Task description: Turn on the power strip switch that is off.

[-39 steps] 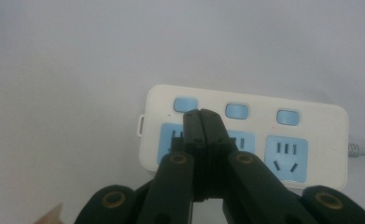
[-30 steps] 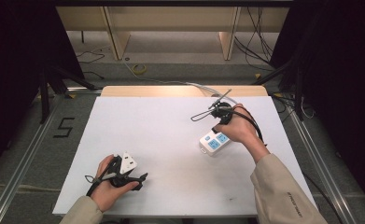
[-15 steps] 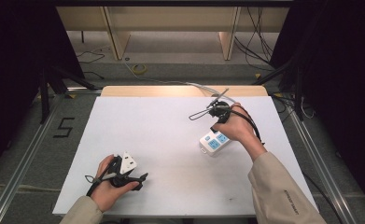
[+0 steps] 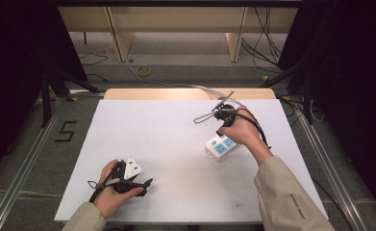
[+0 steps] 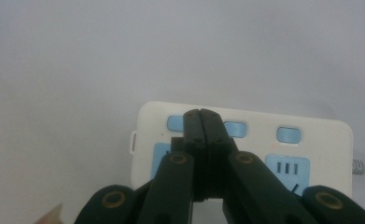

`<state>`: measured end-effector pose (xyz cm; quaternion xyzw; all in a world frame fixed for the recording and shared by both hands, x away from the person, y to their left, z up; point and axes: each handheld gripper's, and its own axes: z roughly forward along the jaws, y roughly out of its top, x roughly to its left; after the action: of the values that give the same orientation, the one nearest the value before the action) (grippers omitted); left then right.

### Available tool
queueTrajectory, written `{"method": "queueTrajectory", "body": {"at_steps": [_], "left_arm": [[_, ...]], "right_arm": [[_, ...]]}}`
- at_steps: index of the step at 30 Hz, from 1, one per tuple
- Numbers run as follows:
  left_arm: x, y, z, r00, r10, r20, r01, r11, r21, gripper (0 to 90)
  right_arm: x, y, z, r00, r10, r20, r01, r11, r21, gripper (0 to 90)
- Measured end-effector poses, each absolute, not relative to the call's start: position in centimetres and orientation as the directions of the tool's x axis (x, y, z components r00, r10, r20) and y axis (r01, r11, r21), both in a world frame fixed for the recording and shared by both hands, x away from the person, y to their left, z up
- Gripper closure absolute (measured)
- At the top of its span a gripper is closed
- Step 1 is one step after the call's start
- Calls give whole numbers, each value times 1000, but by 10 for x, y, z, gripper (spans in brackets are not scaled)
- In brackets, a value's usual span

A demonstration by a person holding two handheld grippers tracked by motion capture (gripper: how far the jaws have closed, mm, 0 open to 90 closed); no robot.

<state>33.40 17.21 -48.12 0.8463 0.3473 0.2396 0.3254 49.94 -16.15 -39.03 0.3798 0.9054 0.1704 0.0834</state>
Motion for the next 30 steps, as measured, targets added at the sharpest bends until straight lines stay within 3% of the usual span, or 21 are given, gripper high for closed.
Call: {"method": "queueTrajectory", "body": {"at_steps": [30], "left_arm": [[334,172,-481,642,746,177,431,-542,722,196]], "right_arm": [[506,-155,-400,-696,718,-23,667,658,351,900]]}}
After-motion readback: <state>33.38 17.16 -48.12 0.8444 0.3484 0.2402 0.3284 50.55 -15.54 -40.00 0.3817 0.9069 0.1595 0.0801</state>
